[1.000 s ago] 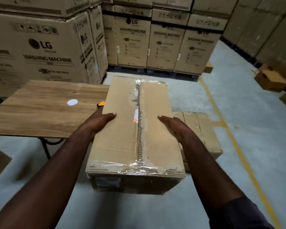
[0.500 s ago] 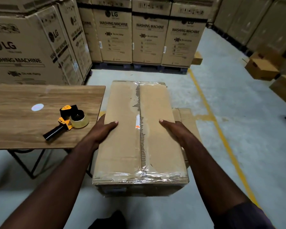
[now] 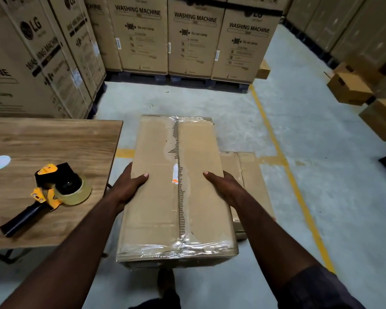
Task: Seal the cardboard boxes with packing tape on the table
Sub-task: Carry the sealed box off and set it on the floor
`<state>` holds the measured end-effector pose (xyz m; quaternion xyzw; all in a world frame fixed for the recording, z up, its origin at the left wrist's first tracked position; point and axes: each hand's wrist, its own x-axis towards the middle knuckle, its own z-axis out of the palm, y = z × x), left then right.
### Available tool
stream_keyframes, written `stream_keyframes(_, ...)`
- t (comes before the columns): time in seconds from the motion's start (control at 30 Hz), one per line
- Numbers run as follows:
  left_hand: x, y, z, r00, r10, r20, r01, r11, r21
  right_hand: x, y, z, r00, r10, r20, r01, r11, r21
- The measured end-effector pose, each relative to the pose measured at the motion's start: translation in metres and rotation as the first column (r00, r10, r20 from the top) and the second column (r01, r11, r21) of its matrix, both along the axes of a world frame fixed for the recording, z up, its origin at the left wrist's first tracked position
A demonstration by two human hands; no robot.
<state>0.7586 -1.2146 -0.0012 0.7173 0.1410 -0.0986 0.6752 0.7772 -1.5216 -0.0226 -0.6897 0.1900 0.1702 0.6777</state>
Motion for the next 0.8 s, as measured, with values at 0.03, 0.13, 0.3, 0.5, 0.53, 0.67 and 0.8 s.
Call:
stream_keyframes(0.03, 0.013, 0.001, -0.006, 1.0, 0.004, -0.007, -0.004, 1.0, 0.005, 0.013, 0.002, -0.006, 1.0, -0.012, -0.004, 0.012, 1.0, -0.005)
stream_keyframes(0.13, 0.043, 0.003, -0.028, 1.0, -0.015, -0.026, 0.015, 1.0, 0.012, 0.042, 0.003, -0.025, 1.0, -0.019, 0.0, 0.019, 1.0, -0.015)
stream_keyframes(0.3, 0.083, -0.001, -0.054, 0.998, -0.034, -0.056, 0.035, 0.999, 0.029, 0.078, -0.008, -0.056, 0.999, -0.033, -0.011, 0.032, 0.996, -0.088)
stream_keyframes(0.5, 0.128, -0.015, -0.087, 0.994, -0.005, -0.113, 0.014, 0.997, 0.078, 0.112, -0.018, -0.078, 0.997, -0.062, -0.049, 0.055, 0.99, -0.129)
stream_keyframes(0.53, 0.135, -0.018, -0.092, 0.993, -0.001, -0.121, 0.012, 0.996, 0.091, 0.119, -0.023, -0.085, 0.996, -0.067, -0.059, 0.06, 0.991, -0.122)
stream_keyframes(0.67, 0.157, -0.035, -0.108, 0.989, 0.011, -0.147, 0.008, 0.992, 0.127, 0.143, -0.041, -0.113, 0.993, -0.086, -0.086, 0.075, 0.99, -0.121)
stream_keyframes(0.8, 0.178, -0.056, -0.12, 0.982, 0.033, -0.187, 0.0, 0.985, 0.171, 0.165, -0.058, -0.126, 0.99, -0.082, -0.113, 0.065, 0.986, -0.153)
